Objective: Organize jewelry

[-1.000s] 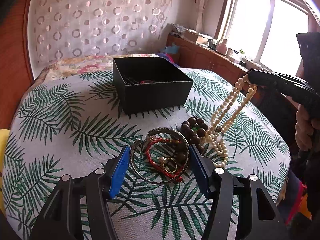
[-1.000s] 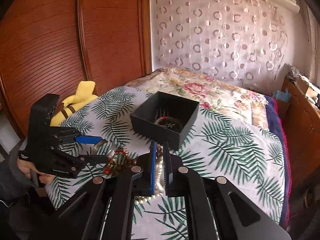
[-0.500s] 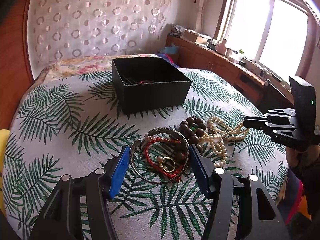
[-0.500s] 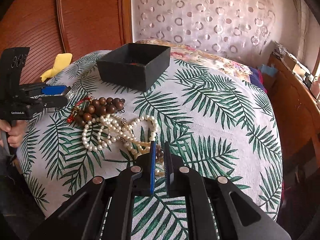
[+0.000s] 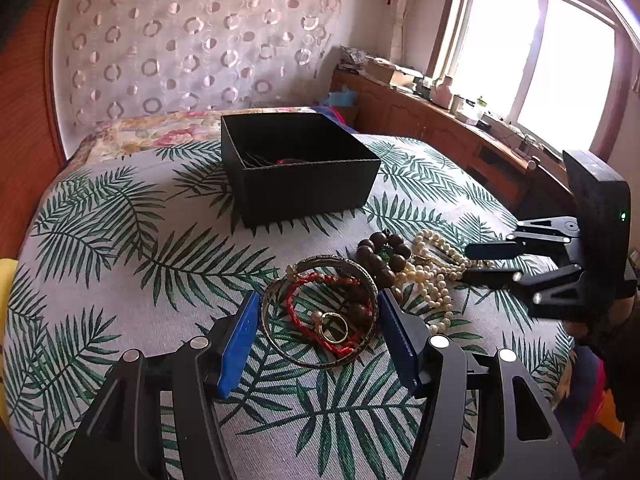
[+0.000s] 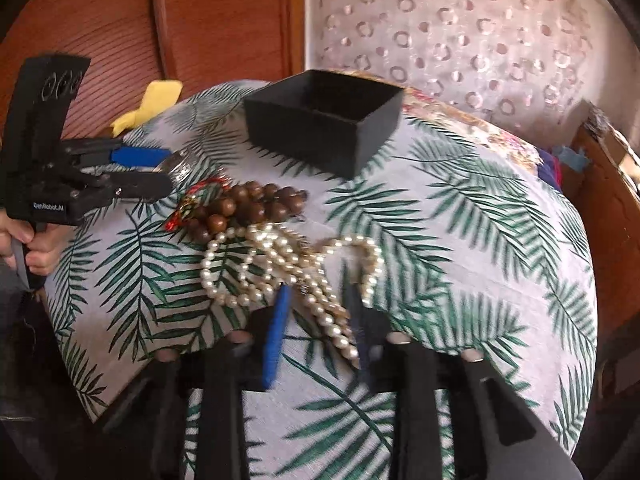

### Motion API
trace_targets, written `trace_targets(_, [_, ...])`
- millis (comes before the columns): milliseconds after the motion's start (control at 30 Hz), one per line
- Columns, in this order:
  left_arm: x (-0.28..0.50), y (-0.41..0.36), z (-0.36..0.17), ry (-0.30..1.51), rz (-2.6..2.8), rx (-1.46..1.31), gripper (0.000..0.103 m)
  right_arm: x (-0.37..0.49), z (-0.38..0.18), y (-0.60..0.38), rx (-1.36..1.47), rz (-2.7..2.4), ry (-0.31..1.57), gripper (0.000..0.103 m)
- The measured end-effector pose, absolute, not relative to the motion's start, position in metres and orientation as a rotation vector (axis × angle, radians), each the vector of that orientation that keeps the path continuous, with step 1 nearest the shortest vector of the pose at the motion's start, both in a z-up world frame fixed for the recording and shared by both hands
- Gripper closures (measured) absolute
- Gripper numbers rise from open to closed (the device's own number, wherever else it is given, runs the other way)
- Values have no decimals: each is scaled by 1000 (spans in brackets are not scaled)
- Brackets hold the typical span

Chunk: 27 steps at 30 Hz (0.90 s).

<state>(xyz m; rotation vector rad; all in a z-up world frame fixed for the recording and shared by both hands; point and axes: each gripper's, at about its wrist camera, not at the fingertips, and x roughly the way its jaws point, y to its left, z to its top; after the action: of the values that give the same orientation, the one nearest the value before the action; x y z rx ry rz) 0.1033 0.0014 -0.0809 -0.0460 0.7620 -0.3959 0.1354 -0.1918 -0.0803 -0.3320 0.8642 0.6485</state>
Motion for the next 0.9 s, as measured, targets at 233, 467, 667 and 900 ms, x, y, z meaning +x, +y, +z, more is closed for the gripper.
trace_targets(233, [103,-1,-83,761,-398,-46,46,160,-82,-180,-335,653,921,66])
trace_targets(467, [102,-1,-84,761,-396,-48,46,177,-87,-181,-225,732,993,88])
trace_targets(667, [101,1,-84,758,-397,-45,46,169,-78,-184,-218,731,968,98])
trace_targets(900, [100,0,-79,748,-399,-45,46,158,-44,-196,-202,702,862,98])
